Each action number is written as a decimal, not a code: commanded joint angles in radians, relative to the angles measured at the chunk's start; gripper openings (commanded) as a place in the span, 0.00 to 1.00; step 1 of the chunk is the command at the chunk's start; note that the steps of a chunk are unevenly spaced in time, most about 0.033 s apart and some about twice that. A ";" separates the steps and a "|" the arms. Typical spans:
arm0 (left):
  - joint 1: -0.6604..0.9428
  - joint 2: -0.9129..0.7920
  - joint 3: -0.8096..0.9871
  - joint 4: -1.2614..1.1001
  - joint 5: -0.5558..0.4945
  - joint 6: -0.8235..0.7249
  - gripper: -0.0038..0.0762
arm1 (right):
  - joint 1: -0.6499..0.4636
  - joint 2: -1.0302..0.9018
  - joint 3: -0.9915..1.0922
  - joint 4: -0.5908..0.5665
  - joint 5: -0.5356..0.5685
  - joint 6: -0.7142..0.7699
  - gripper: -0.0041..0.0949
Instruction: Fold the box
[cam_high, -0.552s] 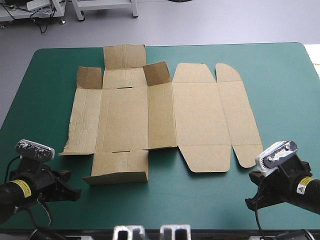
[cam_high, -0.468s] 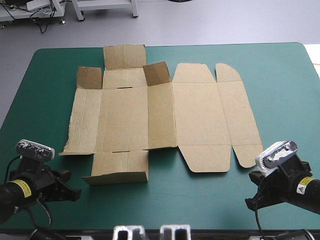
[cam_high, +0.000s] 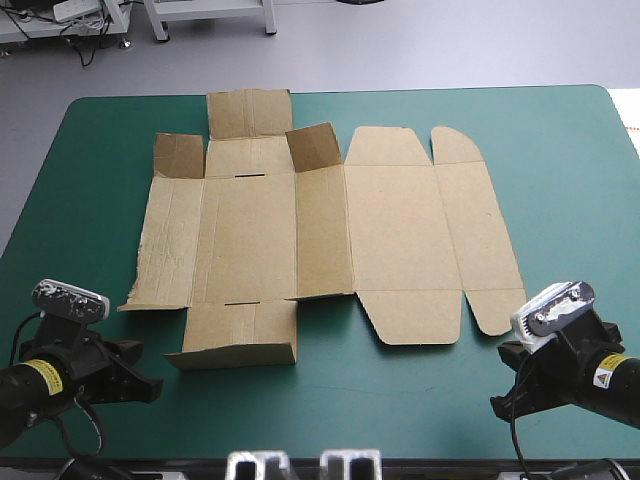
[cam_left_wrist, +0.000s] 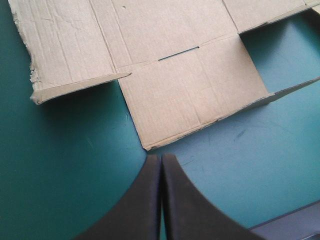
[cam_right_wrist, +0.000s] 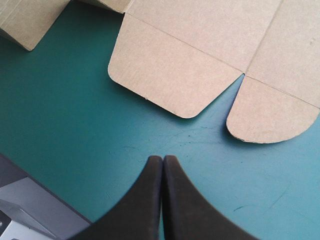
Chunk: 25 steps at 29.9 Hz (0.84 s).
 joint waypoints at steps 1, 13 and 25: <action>-0.006 0.004 -0.024 -0.005 0.033 -0.001 0.03 | -0.001 0.004 -0.023 0.023 -0.050 -0.008 0.02; -0.006 0.207 -0.029 -0.012 -0.147 0.074 0.07 | -0.001 0.004 -0.023 0.046 -0.050 -0.010 0.02; 0.189 0.617 -0.272 -0.466 -0.210 0.495 0.07 | -0.001 0.004 -0.023 0.055 -0.050 -0.052 0.02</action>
